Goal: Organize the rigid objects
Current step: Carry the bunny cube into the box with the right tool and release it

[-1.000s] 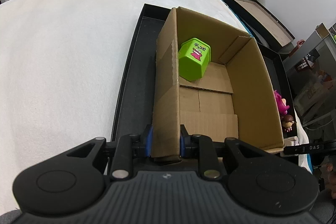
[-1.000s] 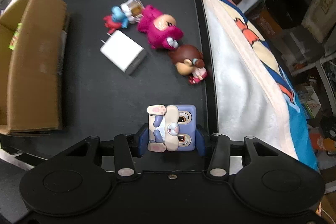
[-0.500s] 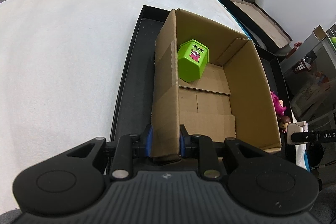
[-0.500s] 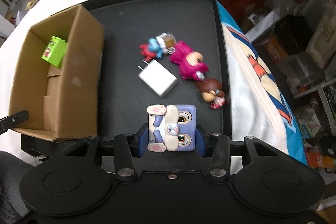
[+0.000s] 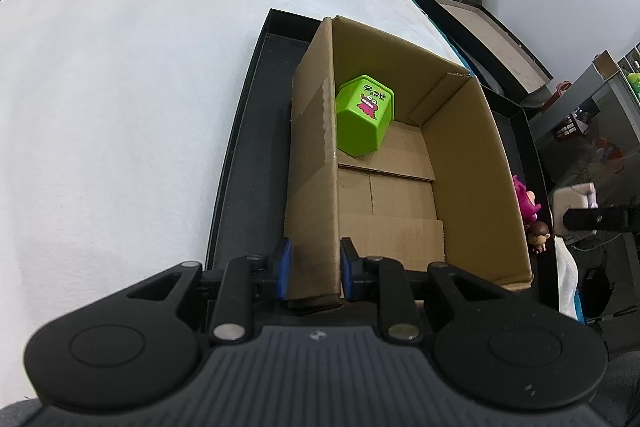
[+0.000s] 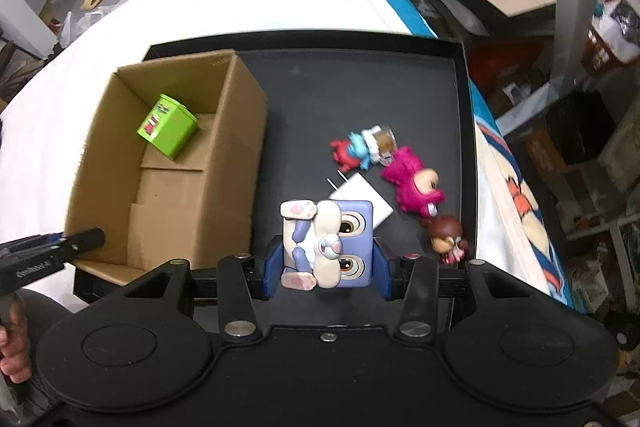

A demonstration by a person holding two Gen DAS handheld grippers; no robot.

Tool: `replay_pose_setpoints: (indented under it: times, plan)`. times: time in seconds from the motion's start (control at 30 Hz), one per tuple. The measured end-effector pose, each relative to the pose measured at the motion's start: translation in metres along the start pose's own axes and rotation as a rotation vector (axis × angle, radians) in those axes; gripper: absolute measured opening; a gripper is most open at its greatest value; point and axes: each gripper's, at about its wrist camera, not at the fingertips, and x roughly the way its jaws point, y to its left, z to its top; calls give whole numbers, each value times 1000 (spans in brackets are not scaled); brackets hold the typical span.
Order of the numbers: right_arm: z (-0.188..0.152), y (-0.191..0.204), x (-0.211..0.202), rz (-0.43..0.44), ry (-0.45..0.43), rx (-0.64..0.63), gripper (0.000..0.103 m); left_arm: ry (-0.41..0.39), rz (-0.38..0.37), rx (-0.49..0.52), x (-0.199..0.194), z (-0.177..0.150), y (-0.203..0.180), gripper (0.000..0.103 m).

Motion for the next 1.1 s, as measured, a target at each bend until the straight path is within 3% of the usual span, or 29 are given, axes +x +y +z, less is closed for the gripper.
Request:
replay_pose_setpoints:
  times: [0.77,1.1]
  plan:
    - [48,61,-16,46,-58,-94,44,-17,-29,-10,-1,-1,4,22]
    - [59,98,-1,39,-44,-136,44,-29,-37,-10,-4,-2,7,22]
